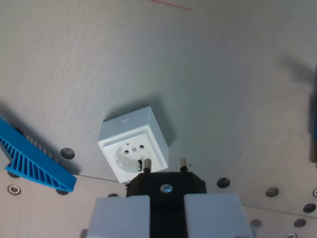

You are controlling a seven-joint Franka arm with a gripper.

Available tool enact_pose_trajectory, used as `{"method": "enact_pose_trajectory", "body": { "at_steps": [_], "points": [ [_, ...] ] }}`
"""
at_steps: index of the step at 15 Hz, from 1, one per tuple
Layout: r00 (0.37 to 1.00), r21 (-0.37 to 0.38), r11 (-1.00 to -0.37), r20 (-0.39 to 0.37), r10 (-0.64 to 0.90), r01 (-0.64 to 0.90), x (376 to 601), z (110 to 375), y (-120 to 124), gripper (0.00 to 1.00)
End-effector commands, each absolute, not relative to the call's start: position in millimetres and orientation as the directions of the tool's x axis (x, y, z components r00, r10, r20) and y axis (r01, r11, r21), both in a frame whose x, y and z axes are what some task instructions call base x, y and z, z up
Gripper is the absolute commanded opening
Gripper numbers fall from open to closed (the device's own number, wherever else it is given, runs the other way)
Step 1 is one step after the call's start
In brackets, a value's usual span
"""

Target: Move above the white socket

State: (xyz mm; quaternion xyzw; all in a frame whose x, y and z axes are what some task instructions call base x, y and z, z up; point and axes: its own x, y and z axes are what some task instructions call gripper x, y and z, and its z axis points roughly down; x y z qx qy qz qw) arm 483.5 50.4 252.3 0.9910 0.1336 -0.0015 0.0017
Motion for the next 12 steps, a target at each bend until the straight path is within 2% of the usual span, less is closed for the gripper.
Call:
{"method": "enact_pose_trajectory", "body": {
  "at_steps": [1,12],
  "points": [
    [0.964,0.003,-0.964,-0.002,0.265,0.265,483.6,252.3,50.4,0.00],
    [0.956,0.004,-0.956,0.001,0.295,0.295,481.1,248.9,50.6,0.00]
  ]
}}
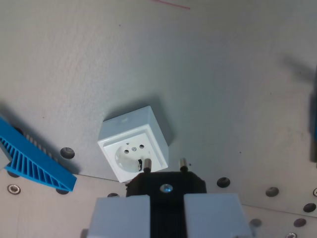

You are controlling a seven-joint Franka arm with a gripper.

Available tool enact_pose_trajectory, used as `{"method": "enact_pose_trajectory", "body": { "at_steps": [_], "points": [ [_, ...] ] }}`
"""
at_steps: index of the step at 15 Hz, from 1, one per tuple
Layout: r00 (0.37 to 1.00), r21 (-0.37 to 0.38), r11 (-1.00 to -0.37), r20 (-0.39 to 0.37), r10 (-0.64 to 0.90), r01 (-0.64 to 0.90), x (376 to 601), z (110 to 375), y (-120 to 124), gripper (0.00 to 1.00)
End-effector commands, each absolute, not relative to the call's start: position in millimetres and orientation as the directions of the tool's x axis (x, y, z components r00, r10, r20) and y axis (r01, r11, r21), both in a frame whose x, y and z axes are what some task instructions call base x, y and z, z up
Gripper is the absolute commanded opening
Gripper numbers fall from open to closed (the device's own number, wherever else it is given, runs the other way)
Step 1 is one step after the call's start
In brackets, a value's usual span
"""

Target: Move above the white socket

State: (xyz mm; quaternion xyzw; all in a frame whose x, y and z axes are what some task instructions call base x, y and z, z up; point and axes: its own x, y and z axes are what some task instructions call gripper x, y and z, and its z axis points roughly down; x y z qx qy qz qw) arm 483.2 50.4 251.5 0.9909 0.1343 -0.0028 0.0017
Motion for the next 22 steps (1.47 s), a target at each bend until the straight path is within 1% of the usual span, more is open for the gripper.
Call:
{"method": "enact_pose_trajectory", "body": {
  "at_steps": [1,12,22],
  "points": [
    [0.954,0.004,-0.954,0.003,0.301,0.301,480,248,51,0.00],
    [0.924,0.019,-0.925,0.057,0.379,0.379,465,227,52,0.00],
    [0.883,0.031,-0.884,0.056,0.467,0.466,444,198,53,0.00]
  ]
}}
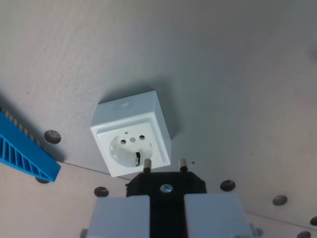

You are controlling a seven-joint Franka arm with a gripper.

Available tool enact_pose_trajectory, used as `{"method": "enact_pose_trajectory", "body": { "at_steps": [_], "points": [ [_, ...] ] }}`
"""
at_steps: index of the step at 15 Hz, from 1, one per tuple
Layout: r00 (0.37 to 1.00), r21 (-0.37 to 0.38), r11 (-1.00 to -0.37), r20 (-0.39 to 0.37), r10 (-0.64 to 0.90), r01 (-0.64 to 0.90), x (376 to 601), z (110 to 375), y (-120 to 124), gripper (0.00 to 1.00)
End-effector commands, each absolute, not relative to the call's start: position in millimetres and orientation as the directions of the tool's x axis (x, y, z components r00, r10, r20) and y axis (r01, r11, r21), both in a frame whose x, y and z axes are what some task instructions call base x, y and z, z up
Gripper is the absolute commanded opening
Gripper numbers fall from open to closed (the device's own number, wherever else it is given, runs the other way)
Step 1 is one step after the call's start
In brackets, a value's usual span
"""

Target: Move above the white socket

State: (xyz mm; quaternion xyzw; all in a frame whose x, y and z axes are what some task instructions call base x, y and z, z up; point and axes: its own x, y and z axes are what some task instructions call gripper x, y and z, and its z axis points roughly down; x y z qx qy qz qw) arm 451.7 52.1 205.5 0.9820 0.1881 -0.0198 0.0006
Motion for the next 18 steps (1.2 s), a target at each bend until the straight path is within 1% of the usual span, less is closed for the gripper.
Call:
{"method": "enact_pose_trajectory", "body": {
  "at_steps": [1,18],
  "points": [
    [0.878,0.032,-0.880,0.055,0.475,0.474,442,195,53,0.00],
    [0.811,0.046,-0.812,0.028,0.584,0.582,404,139,57,0.00]
  ]
}}
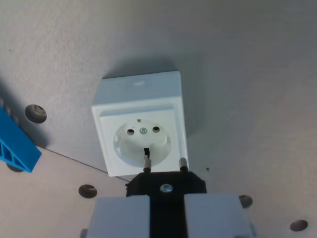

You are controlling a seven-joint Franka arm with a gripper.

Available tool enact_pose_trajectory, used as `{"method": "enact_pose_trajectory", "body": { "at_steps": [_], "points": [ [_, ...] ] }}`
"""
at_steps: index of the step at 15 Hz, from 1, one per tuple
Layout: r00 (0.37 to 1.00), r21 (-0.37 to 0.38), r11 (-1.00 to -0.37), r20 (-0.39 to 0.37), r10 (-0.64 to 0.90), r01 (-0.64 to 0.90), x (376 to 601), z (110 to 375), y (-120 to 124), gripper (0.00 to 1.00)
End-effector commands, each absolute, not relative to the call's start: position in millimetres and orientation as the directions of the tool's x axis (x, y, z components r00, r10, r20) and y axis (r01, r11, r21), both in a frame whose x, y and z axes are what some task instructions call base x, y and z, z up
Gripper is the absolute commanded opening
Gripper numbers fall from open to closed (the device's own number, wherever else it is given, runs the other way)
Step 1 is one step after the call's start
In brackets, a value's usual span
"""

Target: Move above the white socket

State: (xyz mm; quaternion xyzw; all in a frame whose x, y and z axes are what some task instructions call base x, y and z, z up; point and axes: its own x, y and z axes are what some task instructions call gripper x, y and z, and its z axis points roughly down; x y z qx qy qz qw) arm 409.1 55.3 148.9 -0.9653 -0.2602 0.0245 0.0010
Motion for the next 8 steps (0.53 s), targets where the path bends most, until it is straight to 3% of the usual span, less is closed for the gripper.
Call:
{"method": "enact_pose_trajectory", "body": {
  "at_steps": [1,8],
  "points": [
    [0.808,0.048,-0.809,0.028,0.588,0.587,402,136,57,0.00],
    [0.797,0.057,-0.797,0.030,0.603,0.601,390,123,58,0.00]
  ]
}}
